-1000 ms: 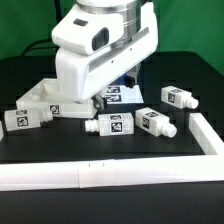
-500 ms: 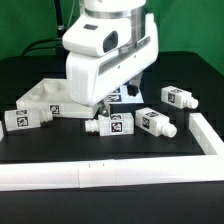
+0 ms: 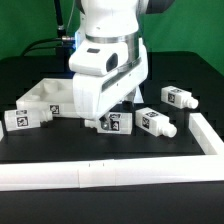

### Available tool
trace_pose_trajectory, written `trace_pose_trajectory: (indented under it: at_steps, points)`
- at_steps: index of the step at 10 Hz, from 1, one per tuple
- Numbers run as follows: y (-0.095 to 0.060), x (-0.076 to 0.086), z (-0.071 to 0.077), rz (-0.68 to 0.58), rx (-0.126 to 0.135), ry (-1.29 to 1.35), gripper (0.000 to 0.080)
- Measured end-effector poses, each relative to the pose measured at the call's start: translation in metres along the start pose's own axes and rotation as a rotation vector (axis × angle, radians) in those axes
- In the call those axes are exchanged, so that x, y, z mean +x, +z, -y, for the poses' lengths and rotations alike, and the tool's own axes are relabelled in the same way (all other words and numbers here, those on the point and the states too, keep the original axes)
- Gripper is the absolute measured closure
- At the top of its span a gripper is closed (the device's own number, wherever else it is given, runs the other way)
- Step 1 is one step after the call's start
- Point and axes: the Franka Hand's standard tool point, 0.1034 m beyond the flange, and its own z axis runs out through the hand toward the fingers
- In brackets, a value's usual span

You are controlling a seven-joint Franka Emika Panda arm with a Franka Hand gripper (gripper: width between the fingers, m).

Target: Assemble one leg

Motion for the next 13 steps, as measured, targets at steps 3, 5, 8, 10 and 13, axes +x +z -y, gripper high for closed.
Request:
trace_pose_trajectory:
  at_steps: [3,5,8,10,13]
  points:
    - [0.002,-0.006,-0.008,0.000,0.006,-0.014,0.0162]
    - [0.002,-0.006,-0.009,0.001,0.006,-0.013,0.0522]
    - [-0.001,-0.005,-0.009,-0.002,-0.001,0.002,0.0518]
    - [-0.027,-0.004,0.000,-0.013,-0.031,0.146,0.0518]
    - [-0.041,0.003,0.035,0.004,-0.020,0.393,0.0518]
